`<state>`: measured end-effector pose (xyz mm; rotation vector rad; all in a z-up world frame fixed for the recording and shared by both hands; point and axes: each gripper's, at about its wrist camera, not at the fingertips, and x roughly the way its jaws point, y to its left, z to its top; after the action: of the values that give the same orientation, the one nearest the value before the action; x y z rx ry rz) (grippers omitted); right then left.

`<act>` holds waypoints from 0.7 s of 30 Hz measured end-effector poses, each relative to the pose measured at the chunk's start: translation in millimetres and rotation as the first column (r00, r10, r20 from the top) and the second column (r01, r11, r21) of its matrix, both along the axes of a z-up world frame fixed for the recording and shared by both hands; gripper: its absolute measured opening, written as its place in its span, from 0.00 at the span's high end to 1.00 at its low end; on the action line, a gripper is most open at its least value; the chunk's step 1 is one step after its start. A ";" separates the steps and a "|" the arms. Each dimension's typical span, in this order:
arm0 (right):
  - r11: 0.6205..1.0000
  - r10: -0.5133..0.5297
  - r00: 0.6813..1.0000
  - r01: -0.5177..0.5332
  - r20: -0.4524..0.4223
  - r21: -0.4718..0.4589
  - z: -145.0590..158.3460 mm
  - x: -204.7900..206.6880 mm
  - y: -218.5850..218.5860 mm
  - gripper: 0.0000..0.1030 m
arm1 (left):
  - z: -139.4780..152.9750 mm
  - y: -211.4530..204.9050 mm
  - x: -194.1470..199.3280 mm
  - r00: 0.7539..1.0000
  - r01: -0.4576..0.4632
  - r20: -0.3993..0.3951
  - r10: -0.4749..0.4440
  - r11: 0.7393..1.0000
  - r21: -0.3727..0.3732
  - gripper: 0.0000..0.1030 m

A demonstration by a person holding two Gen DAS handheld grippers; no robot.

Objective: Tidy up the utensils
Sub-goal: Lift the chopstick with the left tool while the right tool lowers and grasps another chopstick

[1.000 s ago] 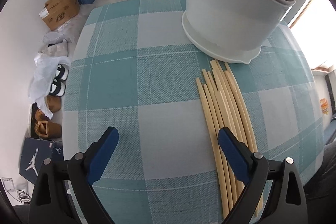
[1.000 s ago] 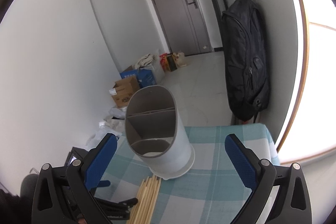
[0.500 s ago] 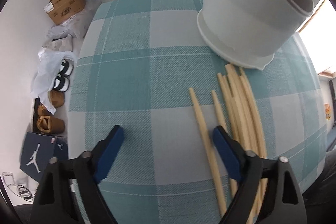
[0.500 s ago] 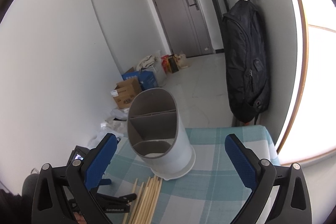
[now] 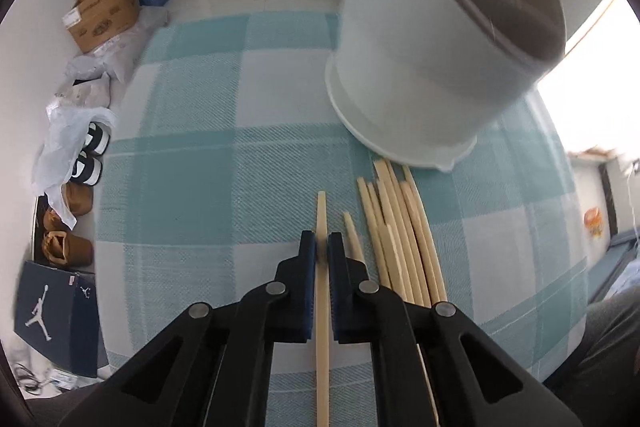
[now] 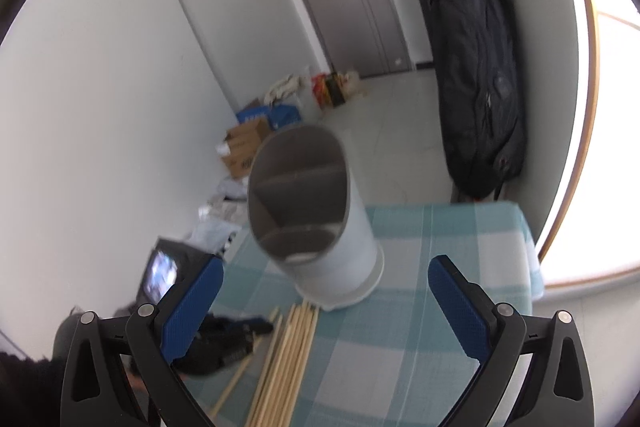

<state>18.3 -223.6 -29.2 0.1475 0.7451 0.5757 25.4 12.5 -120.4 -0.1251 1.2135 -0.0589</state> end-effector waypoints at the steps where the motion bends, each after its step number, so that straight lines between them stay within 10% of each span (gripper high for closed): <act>1: 1.000 0.006 1.000 -0.006 -0.015 -0.005 -2.4 -0.7 1.3 0.00 | 4.1 2.5 -1.8 1.000 -0.008 0.019 0.008 1.000 -0.009 0.98; 6: 0.997 0.074 0.984 -0.073 -0.164 0.014 -27.8 2.2 15.4 0.13 | 25.9 16.6 -16.4 0.989 -0.053 0.130 0.064 0.994 -0.091 0.98; 11: 0.985 0.152 0.925 -0.170 -0.350 -0.023 -65.5 5.3 53.8 0.48 | 44.4 20.1 -25.0 0.964 -0.071 0.246 0.104 0.988 -0.140 0.98; 21: 0.945 0.119 0.872 -0.245 -0.474 -0.215 -100.3 24.2 125.4 0.68 | 50.9 53.5 -27.2 0.944 -0.097 0.284 0.165 0.967 -0.237 0.98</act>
<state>42.5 -98.3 -129.5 -0.0465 1.3016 0.6222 -1.8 66.0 -69.5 -0.3787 0.8866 -0.0923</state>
